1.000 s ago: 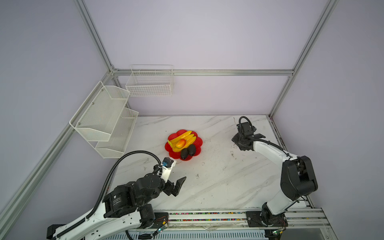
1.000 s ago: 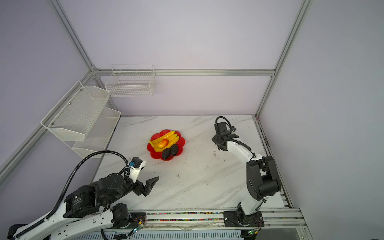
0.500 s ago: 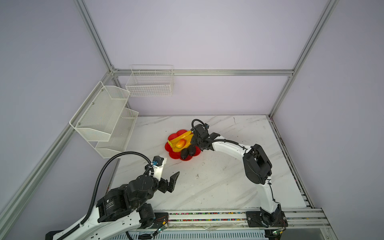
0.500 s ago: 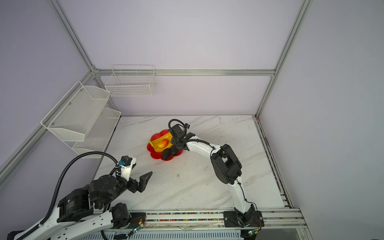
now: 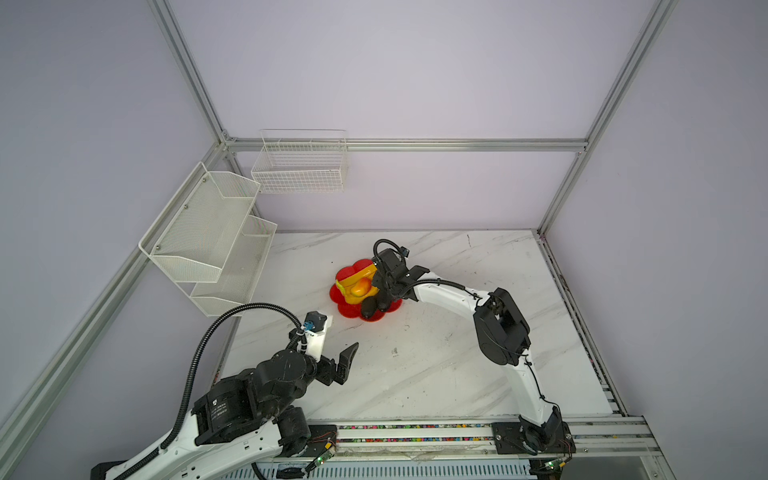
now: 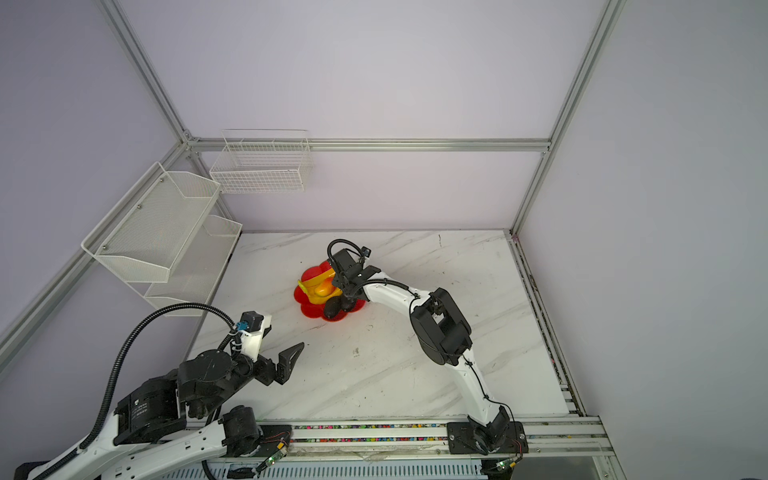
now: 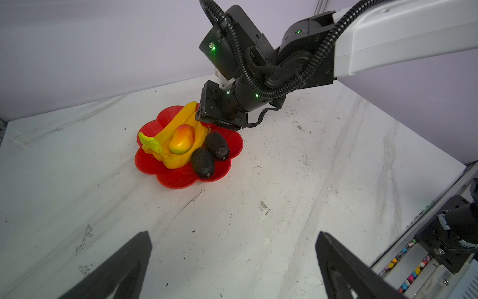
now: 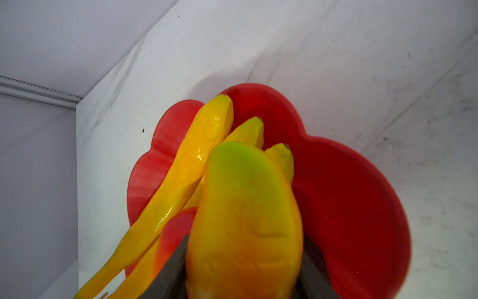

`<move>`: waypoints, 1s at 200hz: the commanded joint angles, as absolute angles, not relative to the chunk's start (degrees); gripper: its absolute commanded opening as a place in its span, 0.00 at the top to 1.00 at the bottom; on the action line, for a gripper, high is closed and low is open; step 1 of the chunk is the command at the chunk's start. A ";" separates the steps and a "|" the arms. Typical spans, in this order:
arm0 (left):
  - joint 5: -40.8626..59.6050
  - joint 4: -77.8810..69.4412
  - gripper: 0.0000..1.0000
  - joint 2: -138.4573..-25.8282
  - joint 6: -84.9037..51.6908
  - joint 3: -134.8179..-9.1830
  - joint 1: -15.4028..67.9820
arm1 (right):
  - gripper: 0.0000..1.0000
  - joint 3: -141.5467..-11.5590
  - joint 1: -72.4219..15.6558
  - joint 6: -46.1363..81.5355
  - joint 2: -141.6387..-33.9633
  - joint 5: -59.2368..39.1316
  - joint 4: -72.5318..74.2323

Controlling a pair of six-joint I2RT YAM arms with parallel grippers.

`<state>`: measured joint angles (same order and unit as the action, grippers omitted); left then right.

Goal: Place and organize the fake fruits in the fruit bowl
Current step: 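Carry the second mango into the red bowl with the right gripper, then open the right gripper and withdraw it from the bowl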

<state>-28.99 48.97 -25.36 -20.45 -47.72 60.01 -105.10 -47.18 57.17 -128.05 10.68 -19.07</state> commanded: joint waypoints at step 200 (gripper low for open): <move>-29.09 47.66 0.00 -27.66 -20.84 -45.88 59.09 | 0.33 -94.92 -48.25 55.08 -113.51 15.25 -19.28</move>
